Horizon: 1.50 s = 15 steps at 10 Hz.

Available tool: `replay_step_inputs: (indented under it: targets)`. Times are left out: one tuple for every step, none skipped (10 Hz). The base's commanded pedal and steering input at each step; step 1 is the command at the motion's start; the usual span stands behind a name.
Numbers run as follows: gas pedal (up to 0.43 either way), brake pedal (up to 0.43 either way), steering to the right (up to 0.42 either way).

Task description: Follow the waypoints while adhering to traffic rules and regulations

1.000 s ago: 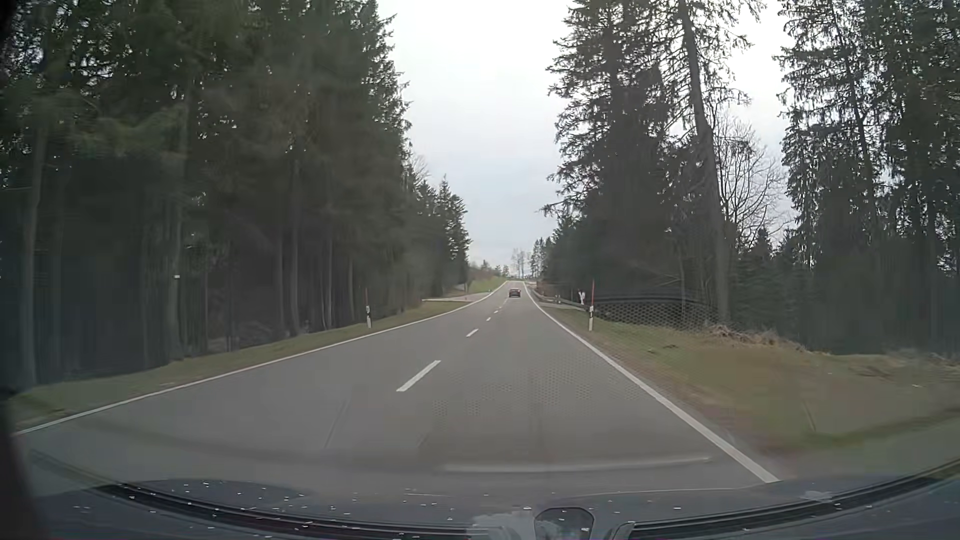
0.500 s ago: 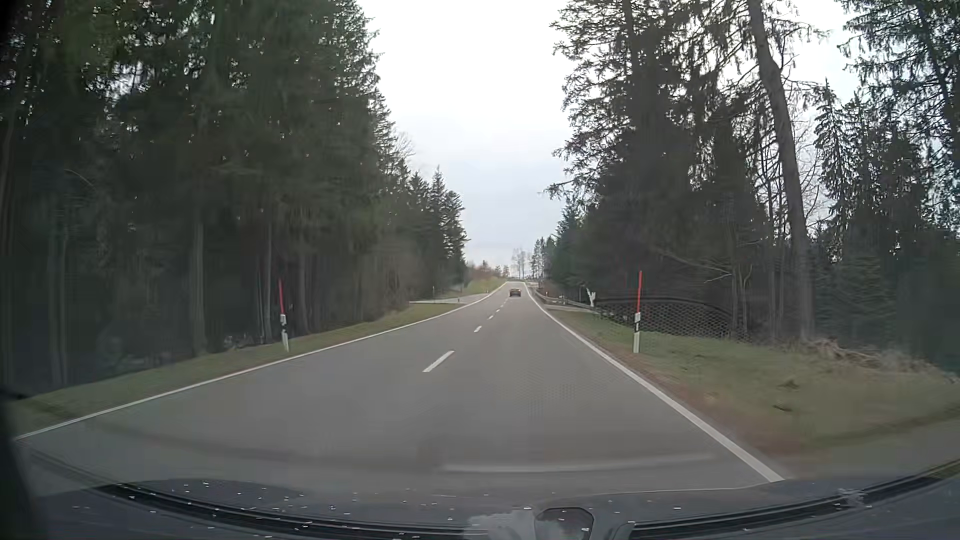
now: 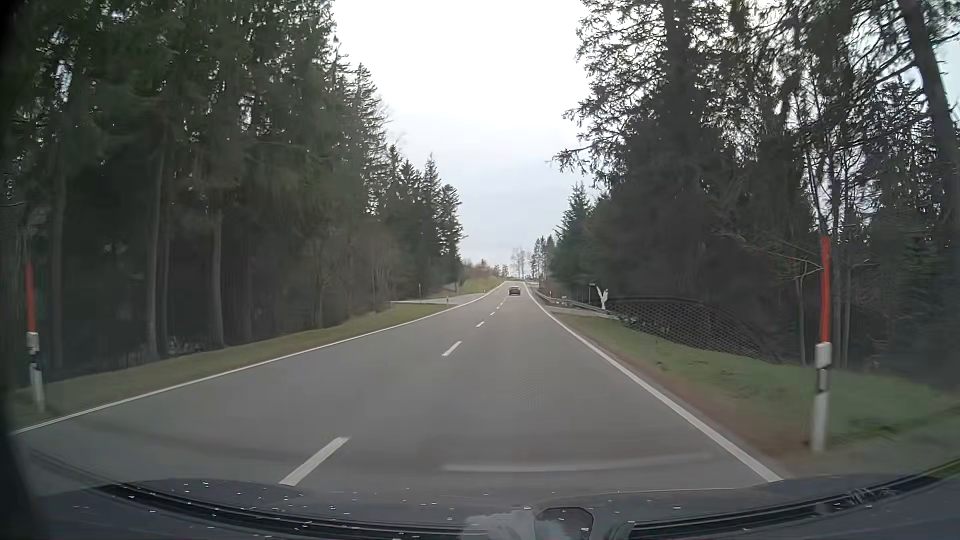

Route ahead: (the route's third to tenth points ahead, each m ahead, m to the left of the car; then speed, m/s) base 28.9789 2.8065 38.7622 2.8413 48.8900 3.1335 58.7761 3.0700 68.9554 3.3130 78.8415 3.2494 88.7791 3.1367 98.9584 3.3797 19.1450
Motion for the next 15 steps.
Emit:
replay_step_inputs:
  targets:
    - [0.260, 0.000, 0.000]
    - [0.268, 0.000, 0.000]
    - [0.280, 0.000, 0.000]
    - [0.280, 0.000, 0.000]
    - [0.280, 0.000, 0.000]
    - [0.280, 0.000, 0.001]
    - [0.280, 0.000, 0.002]
    - [0.280, 0.000, 0.002]
    - [0.280, 0.000, 0.002]
    - [0.280, 0.000, 0.002]
    - [0.280, 0.000, 0.002]
    - [0.280, 0.000, 0.002]
    - [0.280, 0.000, 0.002]
    - [0.268, 0.000, 0.002]
    - [0.268, 0.000, 0.001]
